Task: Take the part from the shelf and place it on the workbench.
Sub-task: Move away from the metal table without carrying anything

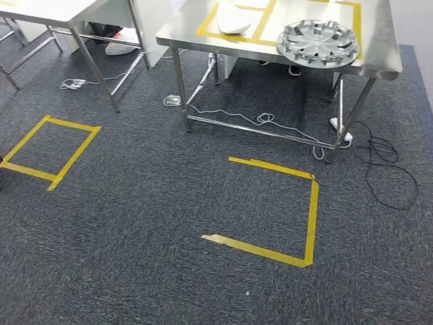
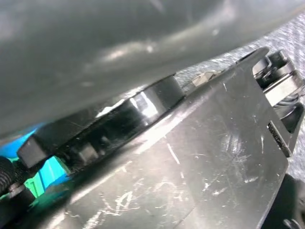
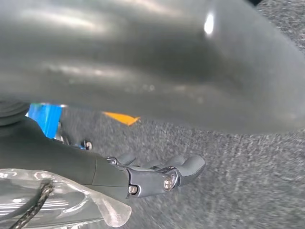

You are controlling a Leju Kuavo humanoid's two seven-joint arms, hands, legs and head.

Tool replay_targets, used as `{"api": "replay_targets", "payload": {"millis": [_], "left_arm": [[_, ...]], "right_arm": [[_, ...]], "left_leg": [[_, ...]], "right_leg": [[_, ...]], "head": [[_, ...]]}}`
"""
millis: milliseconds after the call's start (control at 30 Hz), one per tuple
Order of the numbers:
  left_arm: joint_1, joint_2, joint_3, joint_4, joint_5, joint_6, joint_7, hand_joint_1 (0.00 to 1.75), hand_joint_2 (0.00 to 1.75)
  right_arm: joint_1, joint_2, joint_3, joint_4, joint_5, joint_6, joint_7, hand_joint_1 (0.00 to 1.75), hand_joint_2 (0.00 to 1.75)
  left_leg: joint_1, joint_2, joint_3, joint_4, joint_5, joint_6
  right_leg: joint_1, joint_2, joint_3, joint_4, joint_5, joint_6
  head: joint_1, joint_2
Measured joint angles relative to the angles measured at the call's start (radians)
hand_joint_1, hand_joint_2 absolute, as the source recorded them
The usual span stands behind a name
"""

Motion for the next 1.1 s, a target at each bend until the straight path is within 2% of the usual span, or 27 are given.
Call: {"api": "replay_targets", "payload": {"millis": [33,67,133,167,233,267,300,333,367,400,433,467,500,533,567,633,667,700,767,867,933,967,1033,1067,1100], "left_arm": [[0.001,0.0,0.0,0.0,0.0,0.0,0.0,0.0,0.0],[0.001,0.0,0.0,0.0,-0.001,0.001,0.001,0.0,0.0],[-0.001,0.0,0.0,0.0,-0.002,0.003,0.001,0.0,0.0],[-0.001,0.0,0.0,0.0,-0.003,0.003,0.002,0.0,0.0],[0.0,0.0,0.0,0.0,-0.003,0.004,0.002,0.0,0.0],[0.001,0.0,0.0,0.0,-0.003,0.004,0.002,0.0,0.0],[0.001,-0.001,0.0,0.0,-0.003,0.005,0.002,0.0,0.0],[0.001,-0.001,0.0,0.0,-0.003,0.005,0.002,0.0,0.0],[0.0,-0.002,0.0,0.0,-0.004,0.006,0.002,0.0,0.0],[-0.001,-0.003,0.0,0.0,-0.005,0.006,0.003,0.0,0.0],[-0.002,-0.004,0.0,0.0,-0.008,0.006,0.004,0.0,0.0],[-0.002,-0.006,0.0,0.0,-0.014,0.006,0.007,0.0,0.0],[-0.002,-0.007,0.0,0.0,-0.019,0.006,0.01,0.0,0.0],[-0.003,-0.009,-0.001,0.0,-0.025,0.006,0.014,0.0,0.0],[-0.003,-0.011,-0.002,0.0,-0.03,0.006,0.017,0.0,0.0],[-0.007,-0.014,-0.004,0.0,-0.036,0.01,0.02,0.0,0.0],[-0.008,-0.015,-0.004,0.0,-0.038,0.012,0.021,0.0,0.0],[-0.009,-0.016,-0.004,0.0,-0.04,0.013,0.021,0.0,0.0],[-0.008,-0.016,-0.004,0.0,-0.043,0.014,0.021,0.0,0.0],[-0.008,-0.016,-0.004,0.0,-0.043,0.014,0.021,0.0,0.0],[-0.008,-0.014,-0.005,0.0,-0.044,0.015,0.021,0.0,0.0],[-0.009,-0.013,-0.005,0.0,-0.044,0.015,0.021,0.0,0.0],[-0.007,-0.01,-0.005,0.0,-0.042,0.014,0.021,0.0,0.0],[-0.006,-0.008,-0.005,0.0,-0.039,0.014,0.021,0.0,0.0],[-0.004,-0.006,-0.005,0.0,-0.036,0.013,0.021,0.0,0.0]], "right_arm": [[-0.001,0.0,0.005,0.0,0.006,-0.001,0.0,0.0,0.0],[-0.002,0.0,0.01,0.0,0.011,-0.002,0.0,0.0,0.0],[-0.004,0.0,0.019,0.0,0.019,-0.002,0.001,0.0,0.0],[-0.004,0.0,0.023,0.0,0.021,-0.002,0.001,0.0,0.0],[-0.007,0.0,0.029,0.0,0.024,-0.002,0.002,0.0,0.0],[-0.009,0.0,0.031,0.0,0.025,-0.002,0.002,0.0,0.0],[-0.01,0.0,0.033,0.0,0.026,-0.002,0.002,0.0,0.0],[-0.009,0.0,0.034,0.0,0.026,-0.002,0.002,0.0,0.0],[-0.009,0.0,0.035,0.0,0.027,-0.002,0.003,0.0,0.0],[-0.007,0.0,0.036,0.0,0.028,-0.001,0.004,0.0,0.0],[-0.004,-0.001,0.037,0.0,0.03,0.0,0.007,0.0,0.0],[-0.002,-0.003,0.038,0.0,0.032,0.002,0.011,0.0,0.0],[0.001,-0.006,0.038,0.0,0.034,0.005,0.015,0.0,0.0],[0.002,-0.009,0.039,0.0,0.035,0.009,0.017,0.0,0.0],[0.002,-0.012,0.039,0.0,0.036,0.014,0.019,0.0,0.0],[0.003,-0.015,0.039,0.0,0.04,0.021,0.024,0.0,0.0],[0.002,-0.016,0.04,0.0,0.043,0.023,0.028,0.0,0.0],[0.002,-0.016,0.042,0.0,0.048,0.027,0.033,0.0,0.0],[0.001,-0.016,0.046,0.0,0.057,0.034,0.042,0.0,0.0],[0.001,-0.016,0.048,0.0,0.06,0.038,0.044,0.0,0.0],[0.001,-0.016,0.051,0.0,0.066,0.041,0.046,0.0,0.0],[0.002,-0.015,0.056,0.001,0.075,0.046,0.049,0.0,0.0],[0.006,-0.013,0.075,0.002,0.103,0.055,0.062,0.0,0.0],[0.007,-0.011,0.086,0.003,0.119,0.061,0.069,0.0,0.0],[0.007,-0.008,0.095,0.003,0.132,0.065,0.074,0.0,0.0]], "left_leg": [[0.002,0.008,0.031,-0.055,0.031,0.0],[0.002,0.027,0.071,-0.131,0.062,0.002],[-0.004,0.065,0.131,-0.246,0.094,0.014],[-0.007,0.075,0.141,-0.267,0.093,0.021],[-0.011,0.057,0.14,-0.269,0.089,0.034],[-0.01,0.047,0.141,-0.271,0.091,0.04],[-0.008,0.035,0.142,-0.274,0.094,0.047],[-0.006,0.024,0.142,-0.277,0.098,0.053],[-0.005,0.012,0.142,-0.278,0.1,0.057],[-0.006,0.0,0.14,-0.278,0.101,0.06],[-0.008,-0.014,0.14,-0.278,0.101,0.061],[-0.01,-0.029,0.14,-0.277,0.101,0.062],[-0.012,-0.045,0.141,-0.277,0.101,0.062],[-0.013,-0.061,0.142,-0.277,0.101,0.062],[-0.014,-0.076,0.143,-0.276,0.1,0.061],[-0.015,-0.1,0.142,-0.273,0.1,0.057],[-0.014,-0.112,0.139,-0.272,0.101,0.053],[-0.012,-0.123,0.135,-0.271,0.103,0.046],[-0.008,-0.14,0.13,-0.272,0.107,0.036],[-0.007,-0.146,0.128,-0.273,0.109,0.033],[-0.007,-0.139,0.127,-0.268,0.105,0.03],[-0.008,-0.107,0.104,-0.216,0.075,0.025],[-0.003,-0.035,0.042,-0.083,0.023,0.01],[0.0,0.0,0.028,-0.05,0.016,0.003],[0.003,0.017,0.05,-0.088,0.044,0.002]], "right_leg": [[0.0,-0.013,0.002,0.0,-0.002,0.002],[0.0,-0.025,0.006,0.0,-0.004,0.004],[0.005,-0.046,0.007,0.0,-0.011,0.015],[0.007,-0.055,0.007,0.0,-0.014,0.021],[0.008,-0.072,0.018,-0.003,-0.018,0.033],[0.006,-0.065,0.021,-0.001,-0.024,0.039],[0.004,-0.043,0.016,0.016,-0.038,0.044],[0.003,-0.014,-0.003,0.056,-0.063,0.048],[0.001,0.02,-0.035,0.118,-0.095,0.049],[0.001,0.041,-0.072,0.193,-0.128,0.049],[0.002,0.049,-0.109,0.261,-0.15,0.049],[0.002,0.052,-0.133,0.297,-0.151,0.047],[0.002,0.054,-0.139,0.294,-0.132,0.045],[0.002,0.059,-0.126,0.249,-0.094,0.042],[0.002,0.073,-0.099,0.178,-0.049,0.038],[0.0,0.122,-0.051,0.056,0.001,0.032],[0.0,0.139,-0.037,0.027,0.007,0.029],[0.001,0.144,-0.032,0.02,0.004,0.026],[0.005,0.13,-0.026,0.018,0.006,0.021],[0.005,0.125,-0.025,0.019,0.007,0.019],[0.0,0.113,-0.022,0.012,0.011,0.013],[-0.001,0.094,-0.019,0.008,0.011,0.007],[-0.001,0.033,-0.012,0.005,0.006,0.0],[0.0,0.001,-0.008,0.005,0.001,-0.002],[0.001,-0.021,-0.003,0.006,-0.003,0.001]], "head": [[0.0,0.0],[0.0,0.0],[0.0,0.0],[0.001,0.0],[0.001,0.0],[0.002,0.0],[0.003,0.0],[0.005,0.0],[0.007,0.0],[0.008,0.0],[0.008,0.0],[0.008,0.0],[0.008,0.0],[0.008,0.0],[0.008,0.0],[0.007,0.0],[0.007,0.0],[0.006,0.0],[0.007,0.0],[0.007,0.0],[0.007,0.0],[0.004,0.0],[-0.002,0.0],[-0.005,0.0],[-0.005,0.0]]}}
